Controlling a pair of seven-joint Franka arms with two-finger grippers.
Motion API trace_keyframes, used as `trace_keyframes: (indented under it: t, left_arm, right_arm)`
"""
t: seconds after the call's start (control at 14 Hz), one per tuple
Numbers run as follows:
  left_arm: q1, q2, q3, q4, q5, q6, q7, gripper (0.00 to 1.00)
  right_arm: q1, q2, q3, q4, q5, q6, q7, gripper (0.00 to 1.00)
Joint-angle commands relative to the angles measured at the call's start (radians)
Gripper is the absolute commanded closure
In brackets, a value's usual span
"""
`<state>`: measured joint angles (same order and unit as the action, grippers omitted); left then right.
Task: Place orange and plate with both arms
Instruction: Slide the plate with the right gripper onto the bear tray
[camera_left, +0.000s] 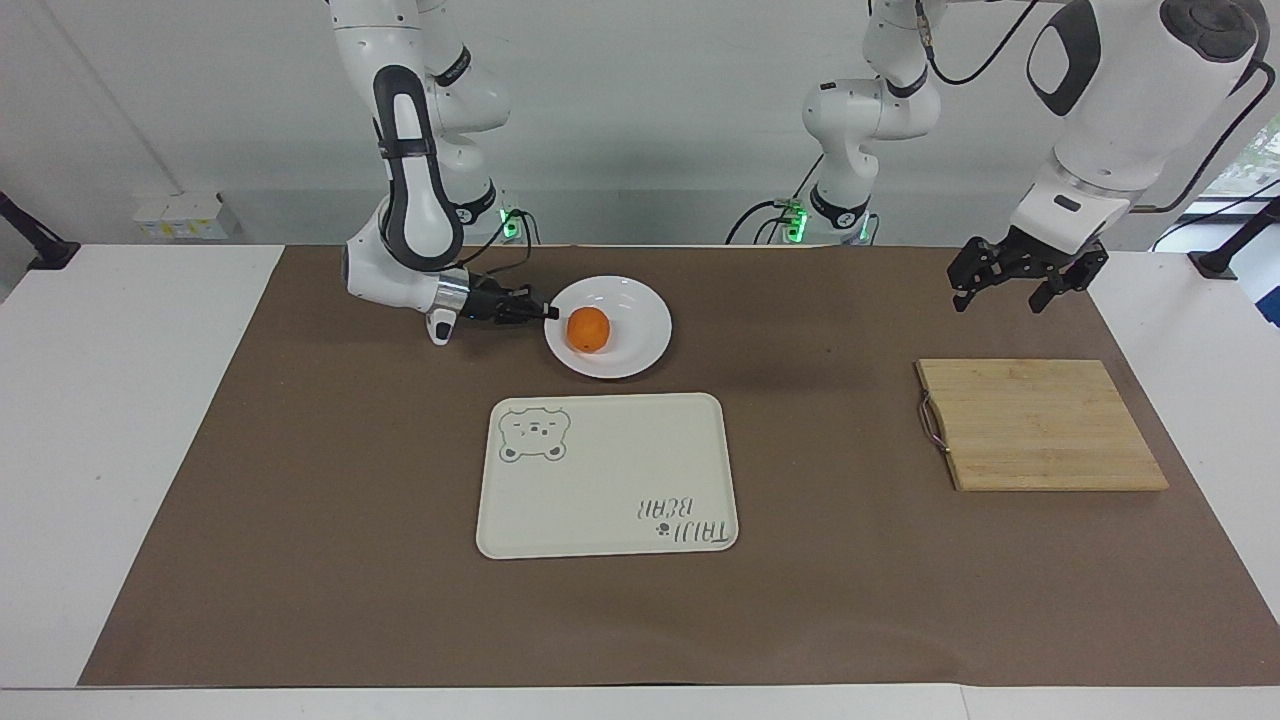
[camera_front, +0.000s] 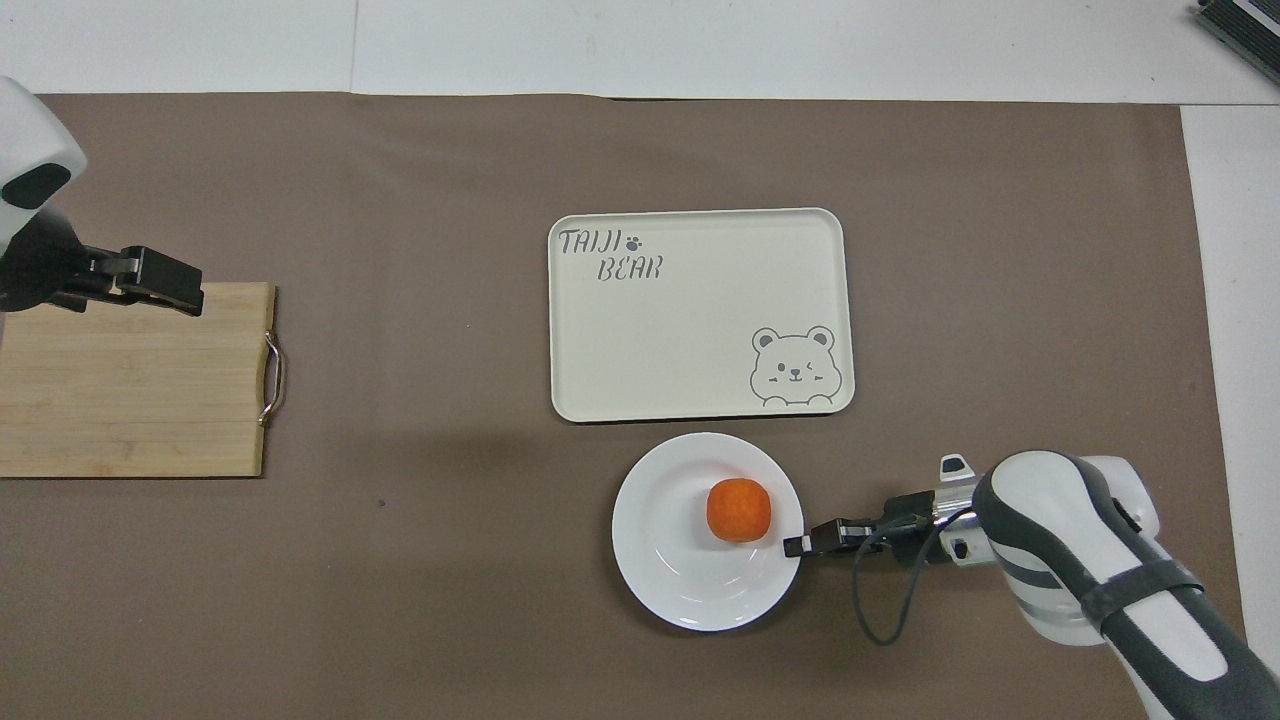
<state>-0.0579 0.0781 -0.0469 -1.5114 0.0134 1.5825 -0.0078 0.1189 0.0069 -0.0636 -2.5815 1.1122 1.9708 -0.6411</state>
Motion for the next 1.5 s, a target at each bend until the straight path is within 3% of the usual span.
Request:
trace_keyframes:
  t: [0.0, 0.5, 0.86, 1.43]
  left_arm:
    - [-0.013, -0.006, 0.012, 0.01, 0.016, -0.021, 0.002, 0.0]
    - [-0.013, -0.006, 0.012, 0.01, 0.016, -0.021, 0.002, 0.0]
    - [-0.013, -0.006, 0.012, 0.01, 0.016, -0.021, 0.002, 0.0]
    - [-0.013, -0.006, 0.012, 0.01, 0.016, -0.021, 0.003, 0.0]
  right_arm:
    - [-0.033, 0.016, -0.001, 0.062, 0.021, -0.059, 0.009, 1.0]
    - [-0.051, 0.021, -0.002, 0.211, 0.026, -0.139, 0.04, 1.0]
    - [-0.045, 0.158, -0.001, 0.456, 0.028, -0.139, 0.168, 1.0]
    - [-0.042, 0.361, -0.001, 0.731, 0.075, -0.106, 0.267, 1.0]
